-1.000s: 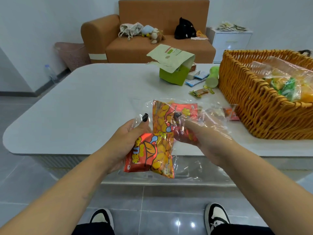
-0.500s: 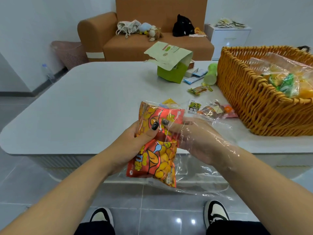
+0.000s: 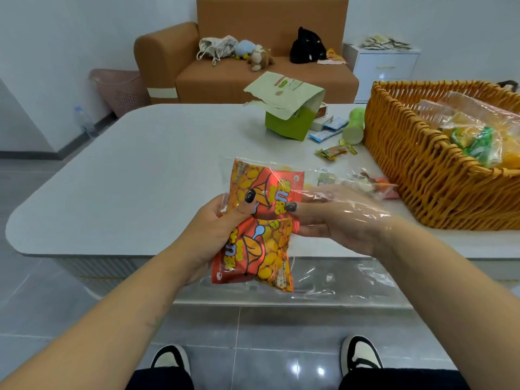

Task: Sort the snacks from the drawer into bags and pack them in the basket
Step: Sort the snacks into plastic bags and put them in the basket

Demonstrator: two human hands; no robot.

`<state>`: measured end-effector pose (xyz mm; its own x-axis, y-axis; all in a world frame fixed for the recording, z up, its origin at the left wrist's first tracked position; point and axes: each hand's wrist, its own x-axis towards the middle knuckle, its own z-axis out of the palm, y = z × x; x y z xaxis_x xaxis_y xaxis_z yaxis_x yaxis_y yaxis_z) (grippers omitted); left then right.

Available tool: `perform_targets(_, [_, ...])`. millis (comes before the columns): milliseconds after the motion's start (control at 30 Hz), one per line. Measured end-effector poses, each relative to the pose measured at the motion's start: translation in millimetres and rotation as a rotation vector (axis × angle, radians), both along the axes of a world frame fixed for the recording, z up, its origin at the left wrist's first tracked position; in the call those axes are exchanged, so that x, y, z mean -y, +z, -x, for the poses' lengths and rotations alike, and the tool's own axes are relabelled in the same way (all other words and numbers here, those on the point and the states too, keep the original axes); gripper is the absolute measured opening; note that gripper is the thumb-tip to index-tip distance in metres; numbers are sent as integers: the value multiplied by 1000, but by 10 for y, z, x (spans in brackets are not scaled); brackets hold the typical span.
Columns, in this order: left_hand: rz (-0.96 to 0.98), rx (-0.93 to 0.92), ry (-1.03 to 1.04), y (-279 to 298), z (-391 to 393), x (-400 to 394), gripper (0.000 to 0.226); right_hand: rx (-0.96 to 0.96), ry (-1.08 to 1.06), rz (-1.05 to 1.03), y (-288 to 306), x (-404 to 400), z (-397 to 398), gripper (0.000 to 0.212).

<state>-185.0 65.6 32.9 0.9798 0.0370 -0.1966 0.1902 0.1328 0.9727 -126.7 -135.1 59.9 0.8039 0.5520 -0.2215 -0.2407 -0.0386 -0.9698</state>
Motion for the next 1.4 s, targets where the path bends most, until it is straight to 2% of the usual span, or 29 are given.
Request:
perform_targets(67, [3,-5,11,-19,19,-19,65,7,-90,45,-67,-93,23,9])
perform_targets(133, [-12,-8,16,-50,47,-28,63,-12,-78,57,-137,-202,62,16])
perform_targets(267, [10,-23,73,-65,80,-68,59,-23,-60,49,-129,-293,93,11])
perform_targets(367, [119,-36,213,-27,55,-149,50,-2,-85,36,38,-205,25,8])
perform_targets(433, [174,-28,358,-3,19,-238,44,19,-177,45,145,-109,-62,11])
perform_targets(500, [173,-15,530,-3,-15,-359,34,133,-390,207,122,10,-229,12])
perform_targets(567, [151,-17,695,-20,-28,-484,31,404,-601,541,-24,124,-419,13])
perform_targets(600, [131,-26,748,-34,-28,-539,35,523,-640,672,-120,160,-489,11])
perform_targets(633, [116,-41,779,-46,-24,-578,40,583,-623,762,-213,169,-529,7])
perform_targets(667, [111,-52,793,-55,-16,-611,44,592,-561,817,-300,158,-548,12])
perform_targets(800, [109,-70,788,-63,-7,-642,48,600,-228,907,-623,-36,-531,59])
perform_targets(900, [109,-62,768,-62,-19,-614,45,734,-88,1130,-791,-219,-446,64])
perform_targets(933, [108,-59,760,-61,-25,-609,45,760,-90,1145,-808,-267,-427,65])
perform_targets(1033, [109,-56,733,-56,-33,-592,42,683,-190,915,-750,-336,-406,74])
perform_targets(1100, [102,-74,693,-52,-37,-594,37,649,-212,862,-679,-319,-429,80])
perform_targets(1267, [73,-203,545,-107,-107,-650,34,539,-283,946,-600,-130,-532,87])
perform_targets(1400, [35,-285,497,-279,-245,-742,40,469,-361,1013,-542,93,-629,66])
